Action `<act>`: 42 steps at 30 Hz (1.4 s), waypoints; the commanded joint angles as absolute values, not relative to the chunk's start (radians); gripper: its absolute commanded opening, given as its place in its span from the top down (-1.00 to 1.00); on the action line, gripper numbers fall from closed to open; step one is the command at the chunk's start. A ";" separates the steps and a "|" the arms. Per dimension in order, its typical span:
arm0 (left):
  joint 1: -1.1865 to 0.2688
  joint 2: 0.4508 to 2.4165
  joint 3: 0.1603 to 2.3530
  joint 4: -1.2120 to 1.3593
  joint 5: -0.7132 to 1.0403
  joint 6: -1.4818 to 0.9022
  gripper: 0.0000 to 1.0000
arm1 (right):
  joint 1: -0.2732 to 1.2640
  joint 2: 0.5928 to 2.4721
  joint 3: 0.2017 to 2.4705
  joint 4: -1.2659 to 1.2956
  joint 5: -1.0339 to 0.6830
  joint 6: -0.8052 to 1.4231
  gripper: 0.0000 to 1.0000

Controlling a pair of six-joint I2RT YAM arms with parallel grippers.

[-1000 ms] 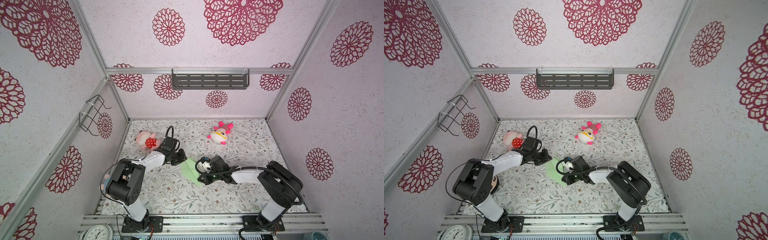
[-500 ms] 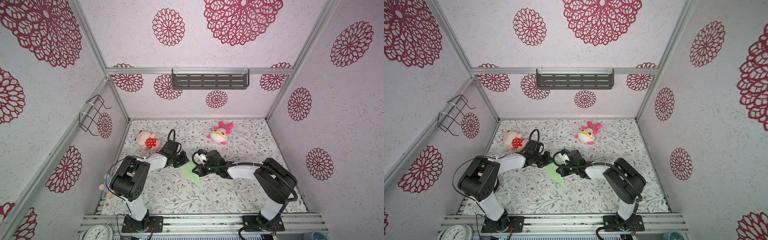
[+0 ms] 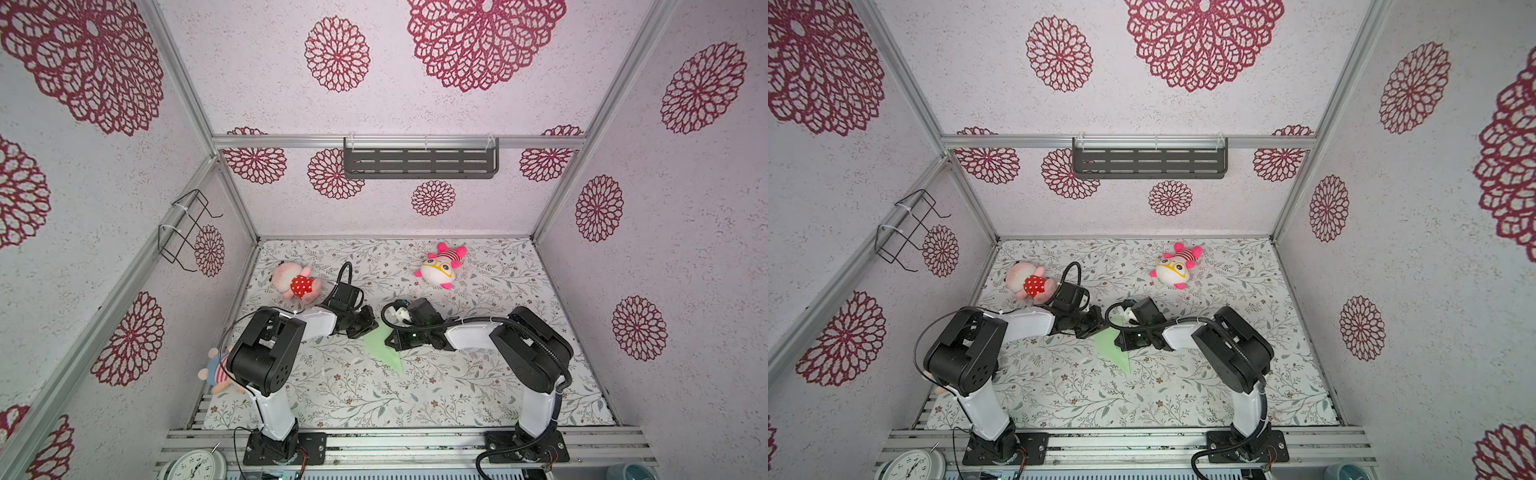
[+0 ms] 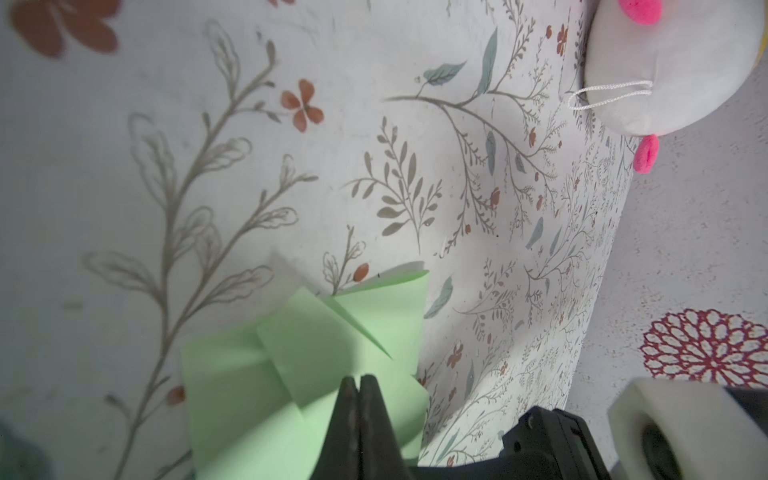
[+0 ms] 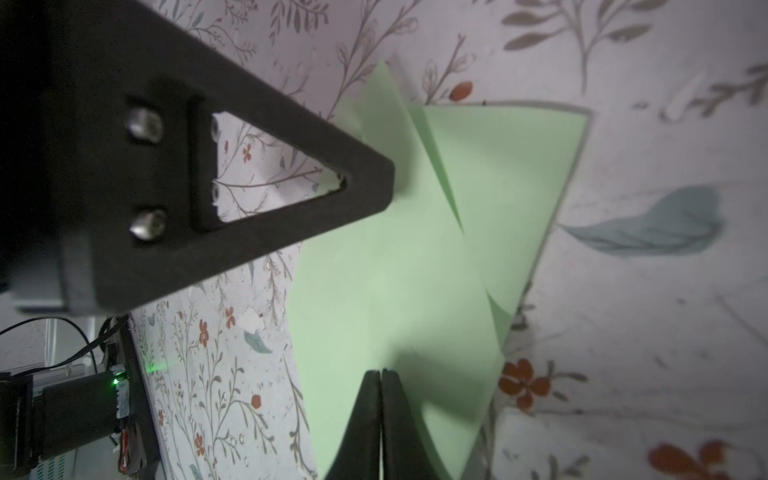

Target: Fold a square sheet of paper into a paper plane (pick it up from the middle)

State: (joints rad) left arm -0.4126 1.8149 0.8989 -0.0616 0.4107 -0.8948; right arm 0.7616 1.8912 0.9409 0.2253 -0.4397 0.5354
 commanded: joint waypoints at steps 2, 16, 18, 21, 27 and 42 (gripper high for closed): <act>-0.419 1.811 0.892 -0.037 0.420 -0.896 0.91 | 0.749 1.910 0.971 0.201 -0.430 0.544 0.83; -0.419 1.858 0.913 -0.170 0.319 -0.899 1.00 | 0.749 1.942 1.028 0.214 -0.534 0.514 0.84; -0.419 1.867 0.913 -0.175 0.318 -0.902 1.00 | 0.749 1.959 1.042 0.205 -0.537 0.515 0.84; -0.419 1.876 0.913 -0.188 0.312 -0.905 1.00 | 0.750 1.981 1.055 0.191 -0.540 0.514 0.84; -0.418 1.876 0.913 -0.209 0.295 -0.901 1.00 | 0.750 1.970 1.019 0.178 -0.537 0.513 0.85; -0.418 1.882 0.923 -0.241 0.275 -0.891 1.00 | 0.751 1.892 0.913 0.125 -0.594 0.476 0.86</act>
State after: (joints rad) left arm -0.4145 1.8370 0.9348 -0.1497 0.3492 -0.8948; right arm 0.7525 1.9217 0.9421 0.2218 -0.5812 0.5106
